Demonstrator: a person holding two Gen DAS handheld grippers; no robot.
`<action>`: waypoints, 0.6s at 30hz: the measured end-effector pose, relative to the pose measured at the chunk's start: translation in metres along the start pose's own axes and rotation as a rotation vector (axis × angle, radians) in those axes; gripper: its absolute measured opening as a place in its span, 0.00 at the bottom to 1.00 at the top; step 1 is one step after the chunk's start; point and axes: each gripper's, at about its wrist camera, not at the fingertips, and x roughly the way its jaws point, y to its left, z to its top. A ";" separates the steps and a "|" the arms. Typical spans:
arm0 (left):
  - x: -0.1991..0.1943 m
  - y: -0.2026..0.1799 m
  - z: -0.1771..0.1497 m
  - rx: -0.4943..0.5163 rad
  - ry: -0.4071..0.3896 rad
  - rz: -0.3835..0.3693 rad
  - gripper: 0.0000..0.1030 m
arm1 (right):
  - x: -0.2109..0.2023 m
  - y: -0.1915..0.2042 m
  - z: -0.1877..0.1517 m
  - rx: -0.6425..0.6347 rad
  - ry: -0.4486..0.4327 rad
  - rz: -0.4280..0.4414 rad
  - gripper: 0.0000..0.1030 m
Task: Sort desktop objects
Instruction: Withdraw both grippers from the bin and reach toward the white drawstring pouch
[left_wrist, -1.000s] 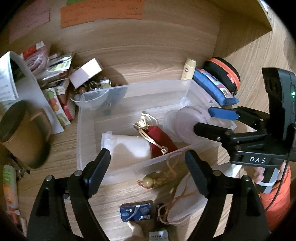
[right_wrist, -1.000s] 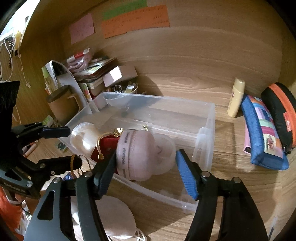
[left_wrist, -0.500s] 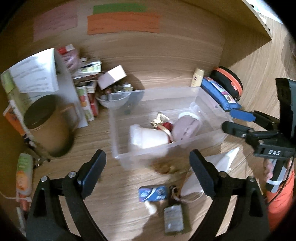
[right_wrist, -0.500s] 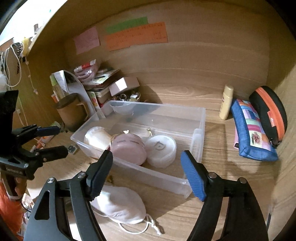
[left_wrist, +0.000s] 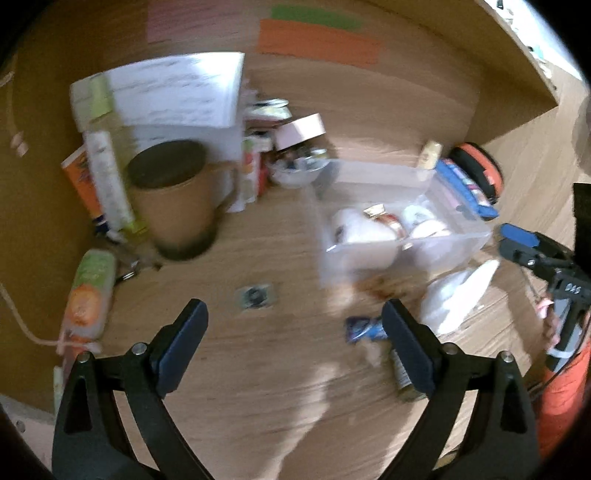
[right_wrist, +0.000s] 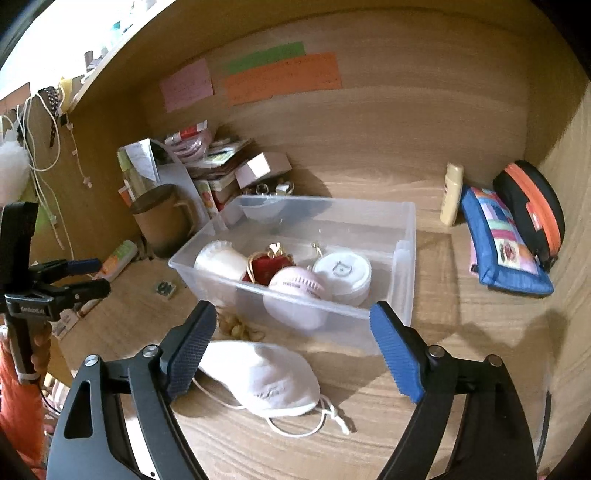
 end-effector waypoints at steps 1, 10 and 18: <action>0.001 0.006 -0.004 -0.009 0.007 0.013 0.93 | 0.001 0.000 -0.003 0.003 0.009 0.003 0.81; 0.043 0.034 -0.024 -0.069 0.104 0.059 0.93 | 0.023 0.006 -0.035 -0.006 0.102 0.001 0.81; 0.079 0.019 -0.018 -0.040 0.128 0.052 0.93 | 0.046 0.016 -0.052 -0.038 0.177 0.013 0.81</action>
